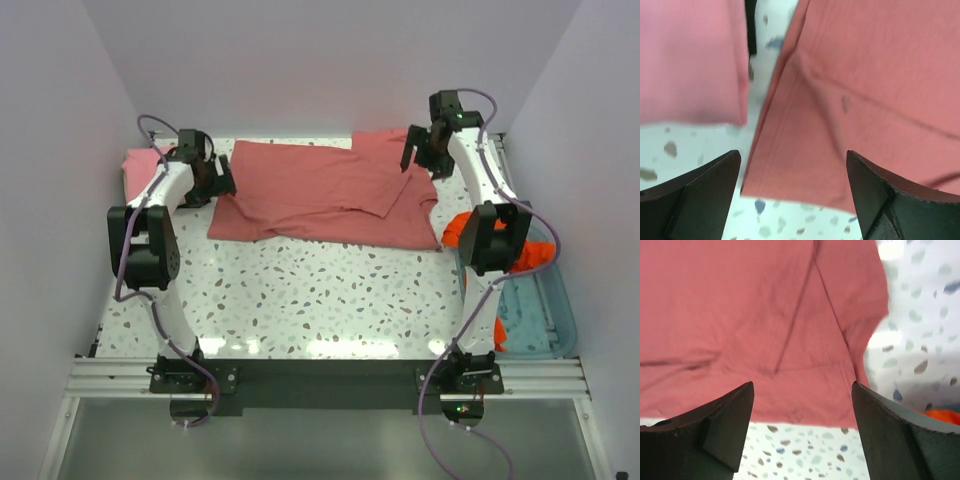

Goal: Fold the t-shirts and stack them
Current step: Fold the tshirt

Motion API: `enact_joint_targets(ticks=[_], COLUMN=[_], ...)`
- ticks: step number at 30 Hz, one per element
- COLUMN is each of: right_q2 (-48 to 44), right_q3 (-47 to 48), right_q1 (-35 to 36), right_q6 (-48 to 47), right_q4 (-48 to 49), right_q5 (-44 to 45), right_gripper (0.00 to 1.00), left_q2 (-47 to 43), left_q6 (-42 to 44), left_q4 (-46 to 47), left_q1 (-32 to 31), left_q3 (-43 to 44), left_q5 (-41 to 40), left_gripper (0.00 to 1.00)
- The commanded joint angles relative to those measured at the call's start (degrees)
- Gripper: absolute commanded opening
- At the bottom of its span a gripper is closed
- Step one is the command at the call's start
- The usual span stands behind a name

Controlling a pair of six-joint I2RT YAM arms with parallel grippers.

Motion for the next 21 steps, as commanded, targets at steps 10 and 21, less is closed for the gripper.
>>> enact_joint_targets(ticks=[10, 21], right_q2=[-20.51, -15.15], right_q3=[-33.55, -35.75], right_q1=[-0.20, -0.20], right_q6=[-2.74, -3.00], right_q4=[7.64, 11.42], right_q5=[-0.99, 0.41], right_gripper=[0.74, 0.66], left_q2=[-15.38, -11.16], left_q6=[3.00, 3.18], left_q4=[7.01, 10.79], left_q1=[0.54, 0.54], left_q3=[-20.75, -20.84], left_q5=[-3.41, -3.86], left_gripper=[0.80, 0.68])
